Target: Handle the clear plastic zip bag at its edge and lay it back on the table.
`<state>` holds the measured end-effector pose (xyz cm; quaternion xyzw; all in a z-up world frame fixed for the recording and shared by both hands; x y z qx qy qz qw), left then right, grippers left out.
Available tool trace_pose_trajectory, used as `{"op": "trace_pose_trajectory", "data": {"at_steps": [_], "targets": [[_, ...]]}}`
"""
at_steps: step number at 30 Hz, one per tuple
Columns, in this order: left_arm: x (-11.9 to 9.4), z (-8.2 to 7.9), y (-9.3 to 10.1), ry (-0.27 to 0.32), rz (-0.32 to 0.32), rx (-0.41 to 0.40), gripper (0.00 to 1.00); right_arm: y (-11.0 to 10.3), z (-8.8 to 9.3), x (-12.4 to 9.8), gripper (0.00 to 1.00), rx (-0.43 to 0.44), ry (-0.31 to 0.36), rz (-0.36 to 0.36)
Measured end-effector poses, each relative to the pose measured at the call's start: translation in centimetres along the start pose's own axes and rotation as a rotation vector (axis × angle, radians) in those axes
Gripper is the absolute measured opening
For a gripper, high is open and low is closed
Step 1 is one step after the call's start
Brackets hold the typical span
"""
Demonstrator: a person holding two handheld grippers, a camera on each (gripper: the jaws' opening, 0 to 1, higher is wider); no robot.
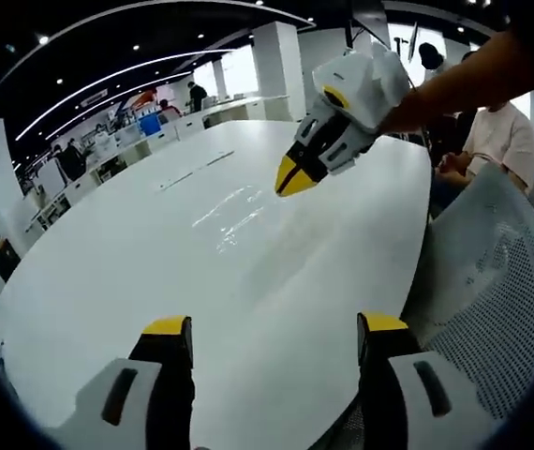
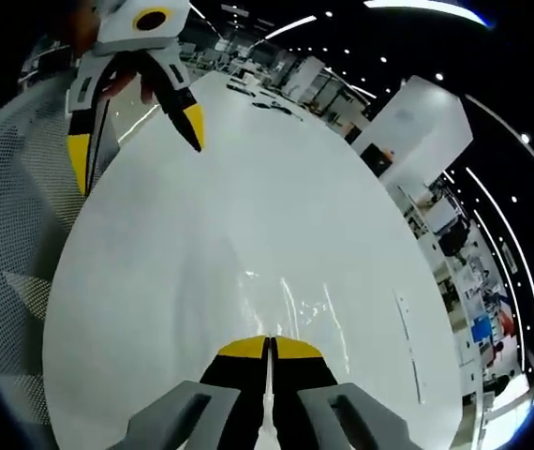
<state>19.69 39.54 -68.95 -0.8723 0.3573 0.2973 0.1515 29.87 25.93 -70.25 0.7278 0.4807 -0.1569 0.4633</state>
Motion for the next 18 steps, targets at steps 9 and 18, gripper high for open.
{"op": "trace_pose_trajectory", "data": {"at_steps": [9,18], "targets": [[-0.3,0.0,0.0,-0.01,0.0,0.012,0.68,0.0,1.0,1.1,0.0,-0.03,-0.035,0.019],[-0.6,0.2,-0.4,-0.019,-0.008,0.016,0.66,-0.3,2.2,1.8,0.0,-0.067,-0.069,0.023]]}}
Point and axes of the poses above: the point that each gripper's makers call its tool centre point, and the gripper's own axes: x roughly forward along the fingers, y roughly to its right, z roughly out of its underside, the point moved 2 cm from there along -x, roughly backward along the fingers, and after that the axes turned 4 degrees about z, right-handed, at the moved point
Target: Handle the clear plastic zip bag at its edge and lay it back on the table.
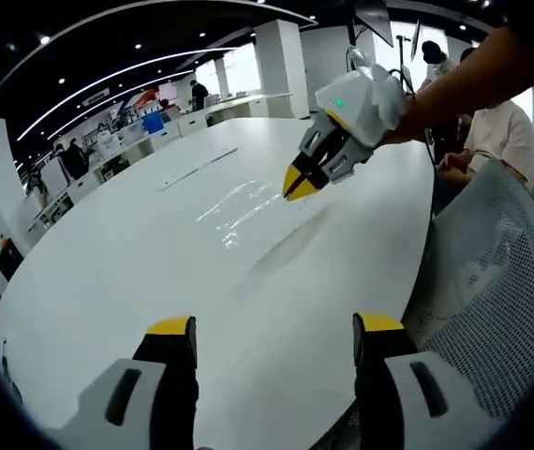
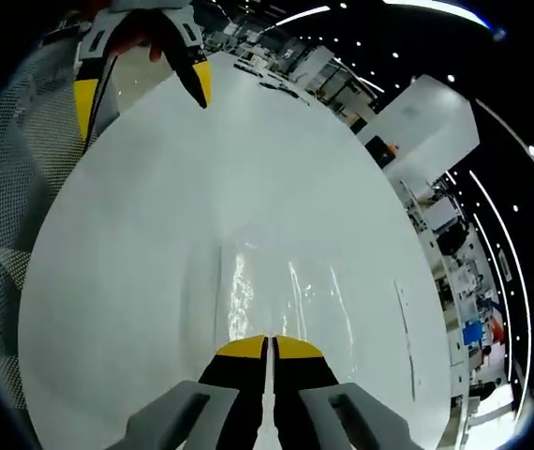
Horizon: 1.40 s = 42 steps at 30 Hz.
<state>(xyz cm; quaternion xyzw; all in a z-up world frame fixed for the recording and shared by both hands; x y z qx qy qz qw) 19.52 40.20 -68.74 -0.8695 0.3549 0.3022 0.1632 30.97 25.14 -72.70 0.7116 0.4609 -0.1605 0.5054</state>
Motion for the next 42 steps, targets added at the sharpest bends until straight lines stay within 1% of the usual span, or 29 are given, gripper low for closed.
{"op": "trace_pose_trajectory", "data": {"at_steps": [5,9,11,13,17,20,25,26,27,28,29,30,31,33,34,38,39,40,42], "targets": [[0.1,0.3,-0.3,-0.005,-0.001,0.008,0.65,0.6,-0.2,0.2,0.0,-0.02,-0.002,0.018],[0.0,0.0,-0.4,-0.006,-0.004,0.02,0.65,1.8,-0.2,0.3,0.0,-0.019,-0.001,0.048],[0.1,0.1,-0.8,-0.004,-0.008,0.023,0.65,2.2,-0.2,0.3,0.0,-0.039,-0.001,0.06],[-0.2,-0.5,-0.5,-0.001,-0.01,0.024,0.64,2.5,-0.2,0.3,0.0,-0.054,-0.004,0.069],[-0.1,-0.3,-0.9,0.001,-0.014,0.028,0.64,3.0,0.2,0.3,0.0,-0.068,-0.009,0.077],[-0.2,-0.4,-0.8,0.0,-0.013,0.03,0.64,3.1,0.2,0.2,0.0,-0.081,-0.008,0.08],[-0.1,-0.3,-0.7,-0.003,-0.011,0.035,0.63,2.0,-0.4,0.0,0.0,-0.079,0.027,0.037],[-0.1,-0.4,-0.6,-0.005,-0.008,0.036,0.63,1.7,-0.6,0.1,0.0,-0.058,0.037,0.024],[-0.1,-0.4,-0.6,-0.006,-0.007,0.037,0.63,1.2,-0.7,0.1,0.0,-0.014,0.046,-0.006],[0.2,-0.2,-0.8,-0.007,-0.006,0.039,0.63,0.5,-0.9,0.1,0.0,0.061,0.054,-0.049],[0.2,-0.1,-0.9,-0.008,-0.004,0.041,0.63,0.3,-1.1,0.0,0.0,0.085,0.065,-0.056],[0.2,-0.2,-0.7,-0.009,-0.001,0.044,0.62,0.6,-1.2,-0.1,0.0,0.07,0.07,-0.039],[0.2,-0.2,-0.7,-0.01,0.0,0.049,0.62,0.4,-1.1,-0.1,0.0,0.086,0.067,-0.045],[0.2,-0.5,-0.5,-0.008,0.001,0.053,0.62,0.0,-1.4,-0.2,0.0,0.152,0.082,-0.069],[0.2,-0.4,-0.5,-0.008,0.003,0.053,0.62,-0.2,-1.4,-0.3,0.01,0.172,0.085,-0.077],[0.2,-0.3,-0.5,-0.01,0.005,0.058,0.62,-0.8,-1.4,-0.3,0.04,0.184,0.087,-0.105],[0.3,-0.2,-0.6,-0.011,0.005,0.058,0.62,-1.0,-1.2,-0.2,0.05,0.149,0.083,-0.108],[0.3,-0.2,-0.6,-0.012,0.005,0.058,0.62,-1.2,-1.0,-0.1,0.05,0.138,0.074,-0.113],[0.3,-0.2,-0.6,-0.012,0.006,0.058,0.62,-1.6,-0.8,0.0,0.05,0.146,0.067,-0.124]]}}
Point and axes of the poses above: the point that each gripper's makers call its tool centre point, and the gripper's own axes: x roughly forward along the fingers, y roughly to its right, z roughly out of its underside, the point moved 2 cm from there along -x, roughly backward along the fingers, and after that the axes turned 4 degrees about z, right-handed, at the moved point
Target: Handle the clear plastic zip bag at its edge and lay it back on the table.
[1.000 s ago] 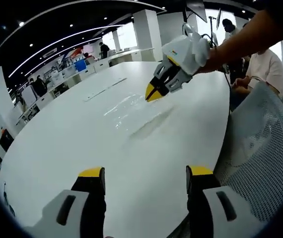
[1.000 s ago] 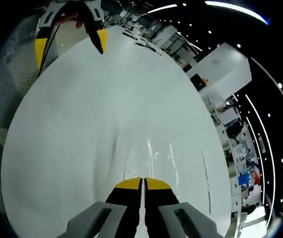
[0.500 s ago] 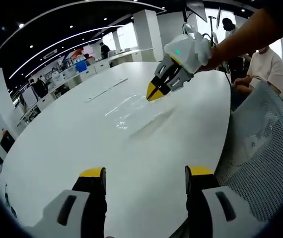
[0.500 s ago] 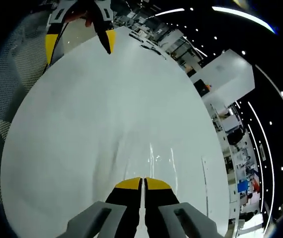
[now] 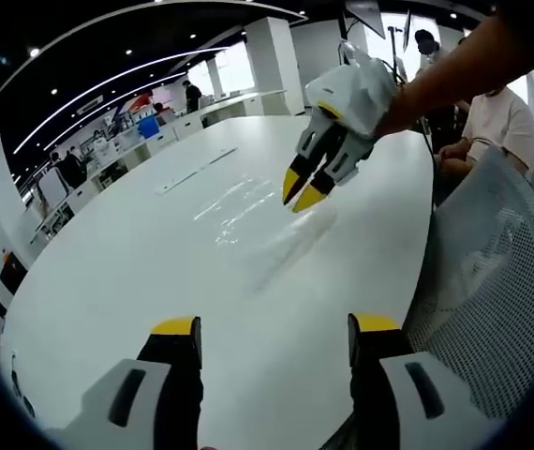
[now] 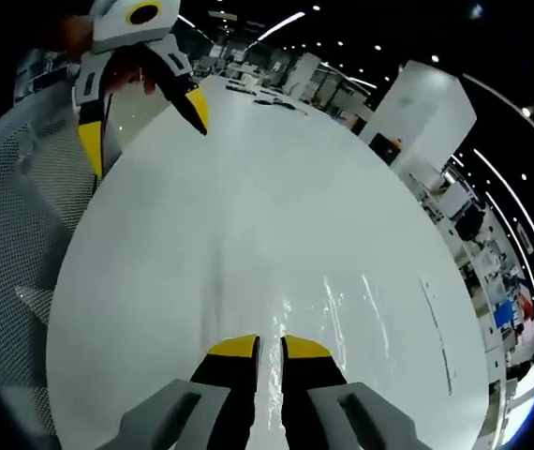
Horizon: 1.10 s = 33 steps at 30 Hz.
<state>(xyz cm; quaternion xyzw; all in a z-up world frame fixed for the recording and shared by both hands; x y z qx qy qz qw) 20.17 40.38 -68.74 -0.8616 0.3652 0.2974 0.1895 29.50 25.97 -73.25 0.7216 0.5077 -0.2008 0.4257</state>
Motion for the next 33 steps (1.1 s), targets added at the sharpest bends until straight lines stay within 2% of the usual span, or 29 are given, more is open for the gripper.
{"op": "trace_pose_trajectory", "data": {"at_steps": [7,10,13,18,22,33], "targets": [[-0.1,0.1,-0.1,0.0,0.001,0.007,0.61,-0.8,1.0,0.3,0.05,0.016,-0.049,-0.021],[-0.1,0.2,0.0,-0.003,0.002,0.007,0.61,-0.8,1.6,0.5,0.01,-0.031,-0.076,-0.014],[-0.2,0.2,0.2,-0.008,0.0,0.018,0.61,-0.6,1.9,0.7,0.0,-0.039,-0.089,-0.009],[-0.1,0.4,0.1,-0.016,0.004,0.033,0.61,0.4,2.0,0.9,0.0,-0.039,-0.099,0.018],[0.0,0.4,-0.2,-0.014,0.005,0.031,0.6,1.1,1.9,1.0,0.0,-0.003,-0.098,0.036],[0.0,0.3,-0.2,-0.017,0.006,0.039,0.6,0.8,1.0,1.0,0.0,0.031,-0.101,0.043]]}}
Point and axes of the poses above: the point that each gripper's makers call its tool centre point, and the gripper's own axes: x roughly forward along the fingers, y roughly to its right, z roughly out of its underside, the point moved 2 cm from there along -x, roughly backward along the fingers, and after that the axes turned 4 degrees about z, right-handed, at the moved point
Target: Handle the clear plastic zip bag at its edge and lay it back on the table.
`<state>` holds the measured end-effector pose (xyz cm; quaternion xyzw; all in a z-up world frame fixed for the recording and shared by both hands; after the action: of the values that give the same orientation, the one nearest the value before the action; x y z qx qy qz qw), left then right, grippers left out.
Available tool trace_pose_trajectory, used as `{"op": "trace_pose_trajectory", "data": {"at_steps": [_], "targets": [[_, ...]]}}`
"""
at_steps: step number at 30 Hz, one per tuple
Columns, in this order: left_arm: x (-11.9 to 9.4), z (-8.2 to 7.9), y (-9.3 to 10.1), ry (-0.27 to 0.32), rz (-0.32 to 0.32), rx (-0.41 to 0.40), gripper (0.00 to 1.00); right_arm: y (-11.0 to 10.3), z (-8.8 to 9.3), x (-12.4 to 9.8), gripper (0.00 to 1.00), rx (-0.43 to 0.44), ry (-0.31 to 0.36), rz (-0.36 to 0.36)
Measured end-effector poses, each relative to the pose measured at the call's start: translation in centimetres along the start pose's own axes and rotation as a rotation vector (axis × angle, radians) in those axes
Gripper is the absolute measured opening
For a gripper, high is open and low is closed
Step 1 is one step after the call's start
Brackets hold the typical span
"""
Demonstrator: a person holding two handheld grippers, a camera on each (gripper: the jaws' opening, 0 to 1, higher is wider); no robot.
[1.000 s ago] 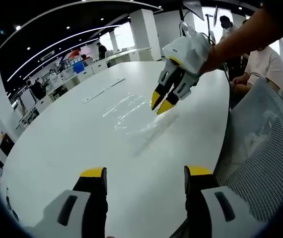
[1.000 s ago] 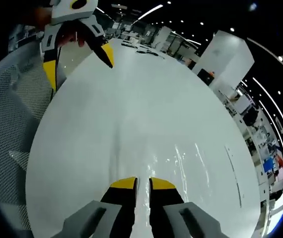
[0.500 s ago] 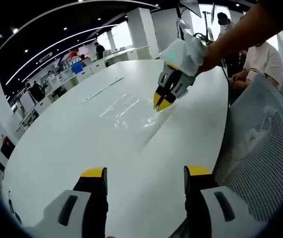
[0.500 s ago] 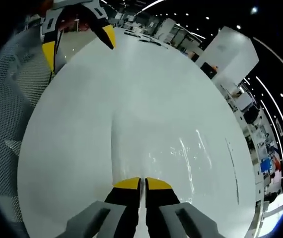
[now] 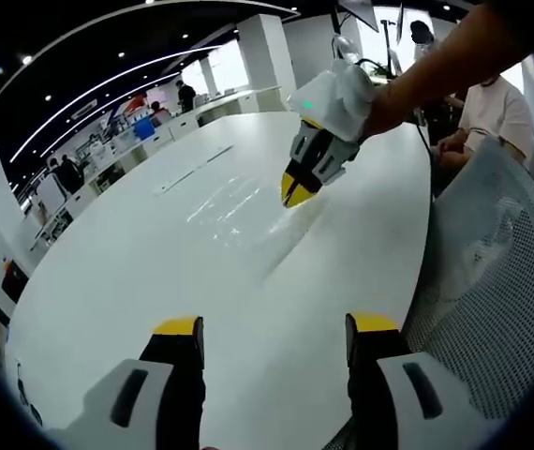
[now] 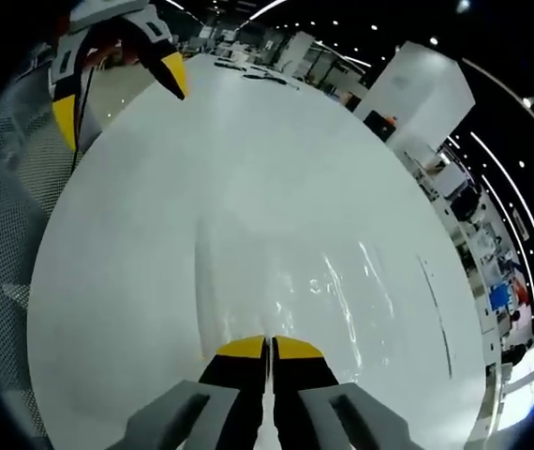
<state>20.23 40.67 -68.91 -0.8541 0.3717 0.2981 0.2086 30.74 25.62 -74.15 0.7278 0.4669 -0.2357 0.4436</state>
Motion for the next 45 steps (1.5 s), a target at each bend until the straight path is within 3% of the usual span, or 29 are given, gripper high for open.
{"op": "trace_pose_trajectory", "data": {"at_steps": [21,26,31,45], "targets": [[0.2,0.2,0.2,-0.007,0.008,0.02,0.59,-0.9,-0.4,-0.7,0.14,0.123,0.047,-0.067],[0.1,-0.1,0.1,-0.002,0.005,0.02,0.59,-0.9,-0.8,-1.2,0.16,0.133,0.066,-0.056],[0.1,-0.2,0.2,0.0,0.006,0.02,0.59,0.0,-1.4,-1.9,0.18,0.199,0.107,-0.027],[0.1,-0.4,0.4,0.01,0.011,0.017,0.59,0.1,-1.5,-4.4,0.34,0.302,0.144,0.015]]}}
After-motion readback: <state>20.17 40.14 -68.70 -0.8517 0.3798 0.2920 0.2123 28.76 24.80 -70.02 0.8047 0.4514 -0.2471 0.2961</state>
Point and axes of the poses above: the point that each gripper's makers call its tool centre point, and the gripper's own axes: x roughly forward along the fingers, y roughly to its right, z roughly out of its underside, the point moved 2 cm from there along -x, roughly backward along the fingers, and after that the axes turned 4 degrees about z, right-handed, at the moved point
